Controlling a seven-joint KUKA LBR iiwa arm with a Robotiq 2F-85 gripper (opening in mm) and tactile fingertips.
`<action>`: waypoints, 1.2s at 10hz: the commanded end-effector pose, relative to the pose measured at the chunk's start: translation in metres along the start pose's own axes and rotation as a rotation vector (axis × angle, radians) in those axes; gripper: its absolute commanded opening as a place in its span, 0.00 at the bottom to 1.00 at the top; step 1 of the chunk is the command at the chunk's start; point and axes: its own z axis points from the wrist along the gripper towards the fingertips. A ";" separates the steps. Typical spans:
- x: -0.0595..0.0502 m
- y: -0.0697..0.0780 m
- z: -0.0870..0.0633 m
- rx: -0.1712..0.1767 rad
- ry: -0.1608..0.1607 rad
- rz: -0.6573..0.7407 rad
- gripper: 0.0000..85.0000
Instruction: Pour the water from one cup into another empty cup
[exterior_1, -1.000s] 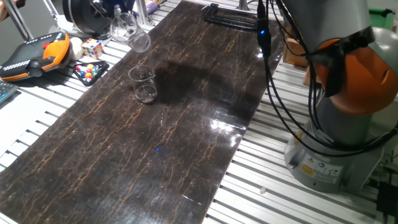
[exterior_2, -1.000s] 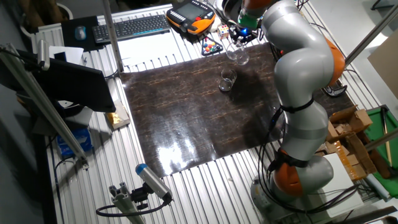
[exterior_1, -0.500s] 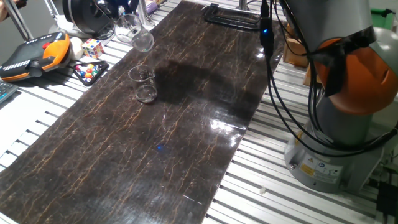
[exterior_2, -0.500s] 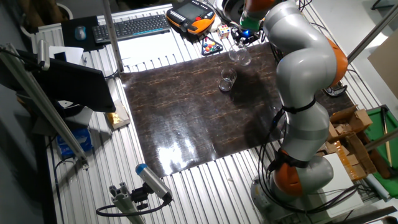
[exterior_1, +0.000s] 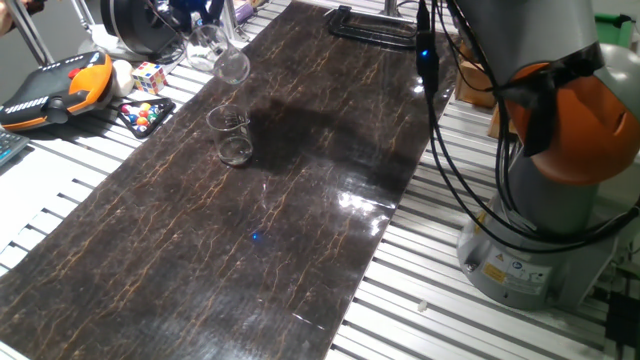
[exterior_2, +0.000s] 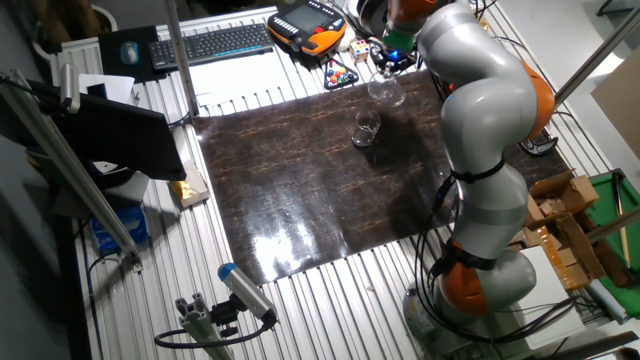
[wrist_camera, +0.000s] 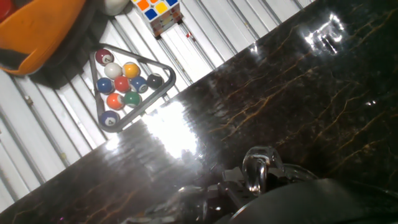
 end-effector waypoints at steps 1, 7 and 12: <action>0.000 -0.001 0.003 -0.002 0.002 0.000 0.01; 0.002 -0.003 0.015 0.004 -0.008 0.016 0.01; 0.018 0.004 0.010 0.043 -0.048 0.001 0.01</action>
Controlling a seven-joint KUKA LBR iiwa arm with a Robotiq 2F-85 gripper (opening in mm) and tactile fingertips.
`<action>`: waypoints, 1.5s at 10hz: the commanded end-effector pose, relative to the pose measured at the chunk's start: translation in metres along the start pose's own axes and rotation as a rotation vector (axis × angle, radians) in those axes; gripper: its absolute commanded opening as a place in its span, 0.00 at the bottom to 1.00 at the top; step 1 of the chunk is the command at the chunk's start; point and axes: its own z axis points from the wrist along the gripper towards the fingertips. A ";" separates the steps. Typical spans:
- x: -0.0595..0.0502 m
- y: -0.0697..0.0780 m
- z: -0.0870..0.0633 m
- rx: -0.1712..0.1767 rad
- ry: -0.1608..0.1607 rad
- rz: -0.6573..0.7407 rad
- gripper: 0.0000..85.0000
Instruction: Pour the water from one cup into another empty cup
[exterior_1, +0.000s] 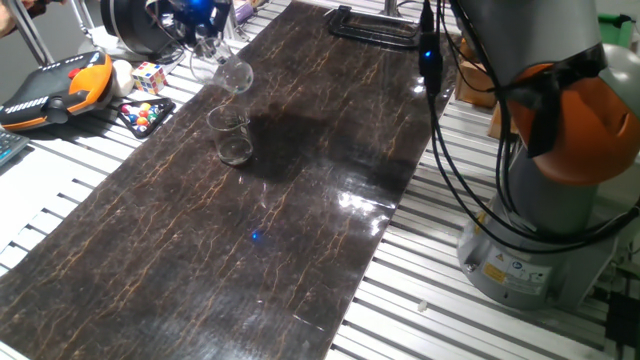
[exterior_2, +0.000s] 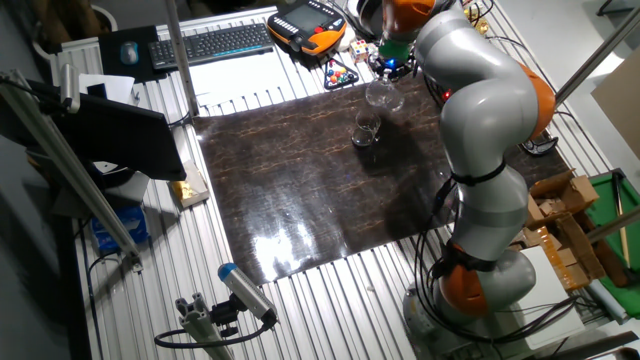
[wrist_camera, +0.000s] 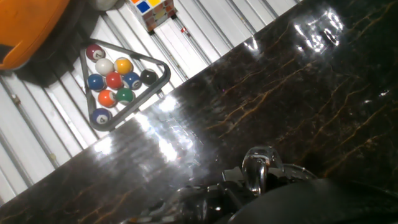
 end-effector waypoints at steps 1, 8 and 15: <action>0.000 -0.001 -0.001 0.012 -0.015 -0.013 0.01; -0.001 -0.007 0.007 0.039 -0.070 -0.076 0.01; 0.000 -0.005 0.008 0.091 -0.100 -0.062 0.01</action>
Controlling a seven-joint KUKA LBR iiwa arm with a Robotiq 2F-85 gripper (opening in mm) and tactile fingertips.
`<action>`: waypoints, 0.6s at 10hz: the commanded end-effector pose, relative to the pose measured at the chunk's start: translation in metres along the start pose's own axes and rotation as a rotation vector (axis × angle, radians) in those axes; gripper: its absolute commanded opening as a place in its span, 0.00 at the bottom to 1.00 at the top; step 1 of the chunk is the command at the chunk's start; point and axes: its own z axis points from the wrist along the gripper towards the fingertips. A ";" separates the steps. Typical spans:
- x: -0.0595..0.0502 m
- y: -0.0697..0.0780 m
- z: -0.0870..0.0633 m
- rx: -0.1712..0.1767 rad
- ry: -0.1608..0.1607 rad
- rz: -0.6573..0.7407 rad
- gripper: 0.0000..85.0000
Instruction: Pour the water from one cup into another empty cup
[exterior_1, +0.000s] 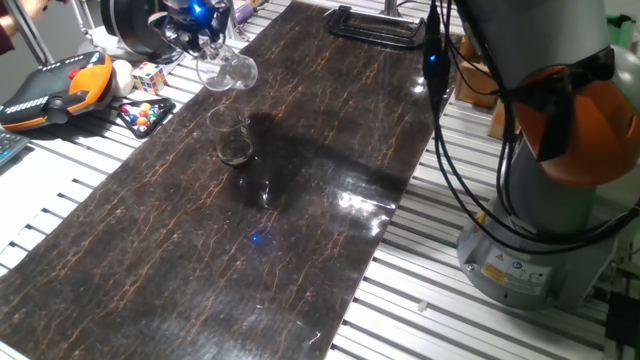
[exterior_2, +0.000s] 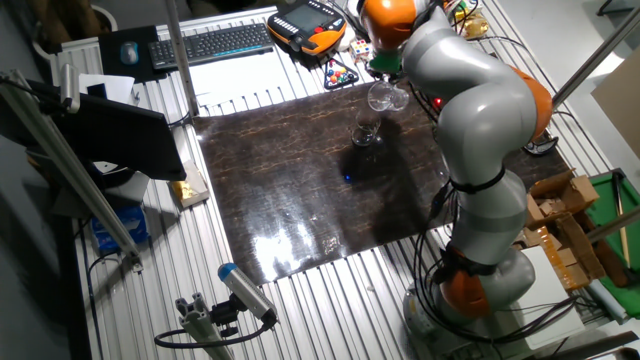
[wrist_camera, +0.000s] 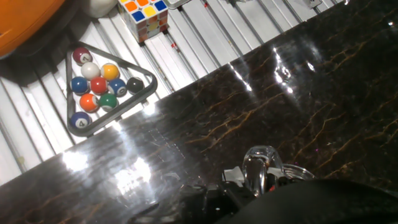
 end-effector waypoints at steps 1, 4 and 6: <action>0.000 -0.001 0.001 0.005 -0.002 0.001 0.01; -0.001 -0.006 0.006 0.020 -0.021 -0.018 0.01; 0.000 -0.009 0.009 0.040 -0.040 -0.022 0.01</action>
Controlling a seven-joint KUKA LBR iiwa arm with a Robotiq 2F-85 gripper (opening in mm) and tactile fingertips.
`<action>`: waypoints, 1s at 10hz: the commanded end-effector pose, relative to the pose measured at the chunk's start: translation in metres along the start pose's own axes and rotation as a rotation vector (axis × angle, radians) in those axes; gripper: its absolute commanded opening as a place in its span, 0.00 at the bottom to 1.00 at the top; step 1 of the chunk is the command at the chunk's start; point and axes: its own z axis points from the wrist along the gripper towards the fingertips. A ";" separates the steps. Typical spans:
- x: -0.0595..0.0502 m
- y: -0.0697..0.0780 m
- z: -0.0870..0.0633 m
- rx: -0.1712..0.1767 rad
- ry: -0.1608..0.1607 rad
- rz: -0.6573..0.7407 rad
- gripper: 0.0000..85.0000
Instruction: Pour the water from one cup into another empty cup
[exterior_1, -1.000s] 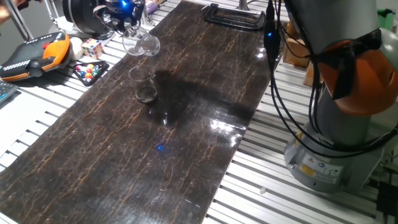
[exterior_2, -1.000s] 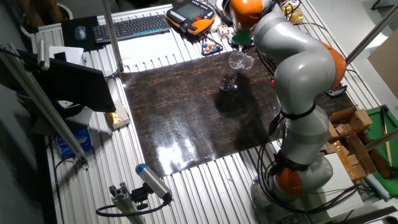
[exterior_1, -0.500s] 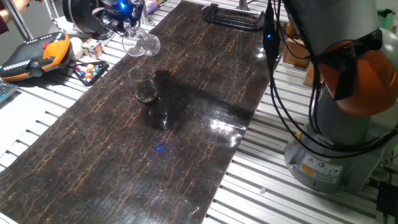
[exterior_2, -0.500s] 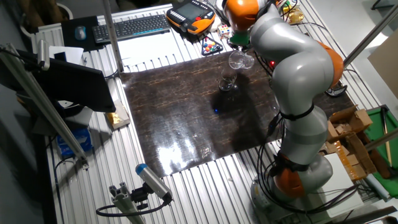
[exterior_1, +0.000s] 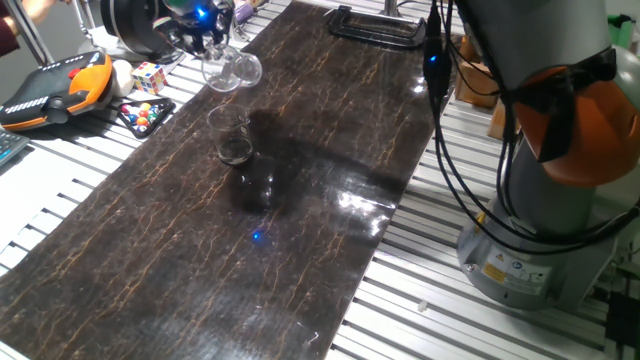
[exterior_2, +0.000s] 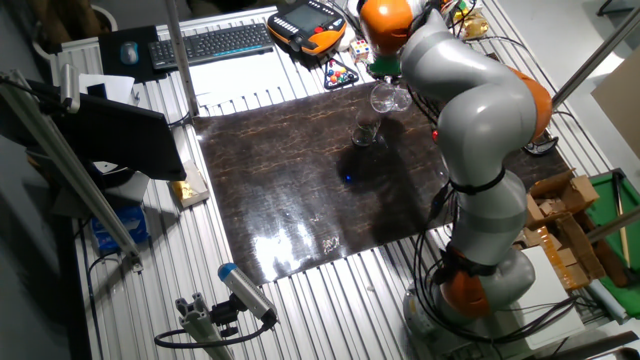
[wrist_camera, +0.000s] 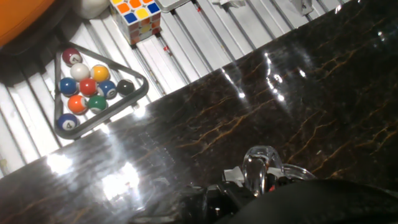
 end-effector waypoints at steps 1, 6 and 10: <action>0.001 0.000 0.001 0.012 -0.009 0.005 0.01; 0.005 -0.001 0.002 0.066 -0.050 0.020 0.01; 0.011 0.000 0.004 0.111 -0.084 -0.032 0.01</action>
